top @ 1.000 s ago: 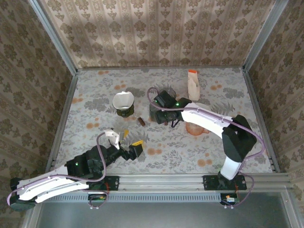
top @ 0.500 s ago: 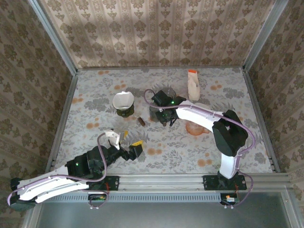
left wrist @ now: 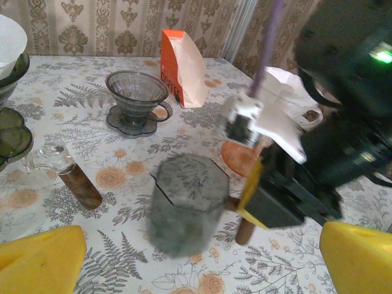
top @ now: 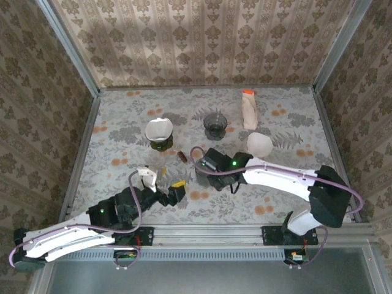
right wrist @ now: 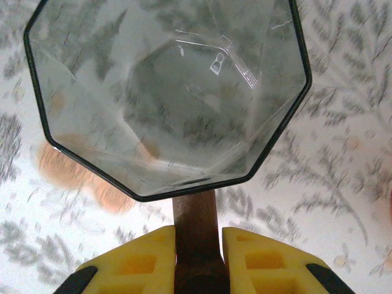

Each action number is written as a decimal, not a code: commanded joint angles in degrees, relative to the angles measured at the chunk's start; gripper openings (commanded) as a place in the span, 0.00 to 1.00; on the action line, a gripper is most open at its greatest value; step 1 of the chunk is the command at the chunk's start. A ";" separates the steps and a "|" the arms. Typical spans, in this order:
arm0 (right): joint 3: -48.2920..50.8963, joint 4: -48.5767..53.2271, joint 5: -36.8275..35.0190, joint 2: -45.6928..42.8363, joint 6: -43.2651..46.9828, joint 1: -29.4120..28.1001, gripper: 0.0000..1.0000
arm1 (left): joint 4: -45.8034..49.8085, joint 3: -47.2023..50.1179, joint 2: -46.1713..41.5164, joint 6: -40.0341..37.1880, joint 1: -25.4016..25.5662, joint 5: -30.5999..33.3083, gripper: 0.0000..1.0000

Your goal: Place the coffee filter in the dripper

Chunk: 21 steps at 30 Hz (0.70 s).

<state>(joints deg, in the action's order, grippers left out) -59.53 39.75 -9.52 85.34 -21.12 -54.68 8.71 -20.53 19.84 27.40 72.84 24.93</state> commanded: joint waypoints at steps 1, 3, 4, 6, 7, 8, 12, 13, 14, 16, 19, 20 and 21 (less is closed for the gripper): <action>2.32 2.56 -2.67 -3.73 -5.17 -2.45 0.21 | -2.04 0.98 -0.01 1.28 -0.63 0.74 1.00; 3.90 2.82 -3.05 -5.11 -6.94 -3.76 0.21 | -2.20 1.28 0.04 1.55 -0.85 0.74 1.00; 4.66 2.80 -3.17 -5.22 -7.80 -4.41 0.21 | -2.29 1.38 0.08 1.67 -0.93 0.70 1.00; 5.97 2.71 -3.39 -7.33 -9.26 -5.32 0.21 | -2.51 1.55 0.17 1.80 -1.10 0.28 1.00; 6.59 2.50 -3.33 -7.68 -9.68 -5.57 0.22 | -2.56 1.55 0.21 1.87 -1.16 0.08 1.00; 6.94 2.27 -3.40 -7.82 -10.03 -5.70 0.25 | -2.56 1.55 0.39 1.87 -1.25 0.03 1.00; 5.91 2.00 -4.04 -7.82 -9.67 -5.79 0.43 | -2.74 1.46 1.29 2.07 -1.55 -0.44 1.00; 5.32 2.12 -4.27 -8.03 -9.36 -5.79 0.48 | -2.73 1.44 1.43 2.08 -1.51 -0.54 1.00; 4.56 2.30 -4.73 -8.29 -8.93 -5.79 0.53 | -2.73 1.44 1.48 2.13 -1.64 -0.52 1.00; 2.91 2.82 -5.65 -9.21 -8.18 -5.79 0.58 | -2.57 1.46 1.43 2.43 -1.65 -0.24 1.00; -1.20 3.53 -8.04 -11.02 -5.90 -5.56 0.64 | -2.69 1.68 1.31 2.75 -1.76 -0.21 1.00; -3.54 3.66 -8.75 -11.00 -4.71 -5.03 0.66 | -2.94 1.93 1.31 2.87 -1.82 -0.27 1.00; -5.65 3.71 -8.77 -10.60 -3.64 -4.12 0.67 | -3.35 2.19 1.41 2.94 -1.82 -0.28 1.00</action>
<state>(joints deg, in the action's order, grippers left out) -59.07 42.78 -14.66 76.58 -28.03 -59.99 7.20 -19.42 21.32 29.04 71.53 24.69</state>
